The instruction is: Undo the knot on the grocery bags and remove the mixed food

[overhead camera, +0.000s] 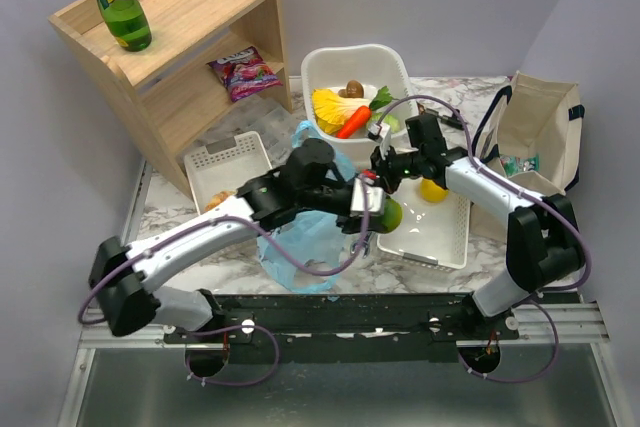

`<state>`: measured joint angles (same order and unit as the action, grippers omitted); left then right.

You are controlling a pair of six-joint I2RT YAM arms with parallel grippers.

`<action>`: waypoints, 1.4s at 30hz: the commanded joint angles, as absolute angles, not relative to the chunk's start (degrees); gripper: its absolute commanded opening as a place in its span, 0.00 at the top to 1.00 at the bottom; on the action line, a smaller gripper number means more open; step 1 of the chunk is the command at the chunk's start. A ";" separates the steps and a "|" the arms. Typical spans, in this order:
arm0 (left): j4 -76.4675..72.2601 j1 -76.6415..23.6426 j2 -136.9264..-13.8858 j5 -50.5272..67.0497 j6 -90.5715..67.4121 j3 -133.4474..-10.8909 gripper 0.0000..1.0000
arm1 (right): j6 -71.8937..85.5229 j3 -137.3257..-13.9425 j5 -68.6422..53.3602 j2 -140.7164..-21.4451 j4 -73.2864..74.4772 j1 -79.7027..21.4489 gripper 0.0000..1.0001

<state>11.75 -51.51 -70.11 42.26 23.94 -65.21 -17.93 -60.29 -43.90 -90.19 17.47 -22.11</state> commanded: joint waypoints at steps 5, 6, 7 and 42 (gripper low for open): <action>3.17 -57.15 -90.68 29.89 35.18 -72.78 0.98 | -15.89 -62.67 -45.67 -90.57 16.35 -22.06 0.99; 2.92 -57.49 -92.24 28.71 35.77 -73.59 0.92 | -15.85 -62.67 -45.64 -90.53 16.42 -22.06 0.99; 2.35 -57.61 -93.69 27.26 35.71 -74.27 0.80 | -15.90 -62.67 -45.77 -90.53 16.42 -22.06 0.99; 42.76 -35.61 -52.83 32.43 48.20 -42.56 0.63 | -4.50 -67.28 -48.33 -81.44 19.39 -22.06 0.99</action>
<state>40.91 -35.70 -57.67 26.35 42.04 -38.76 2.52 -70.61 -43.16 -87.59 17.63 -22.11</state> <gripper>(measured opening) 0.665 0.027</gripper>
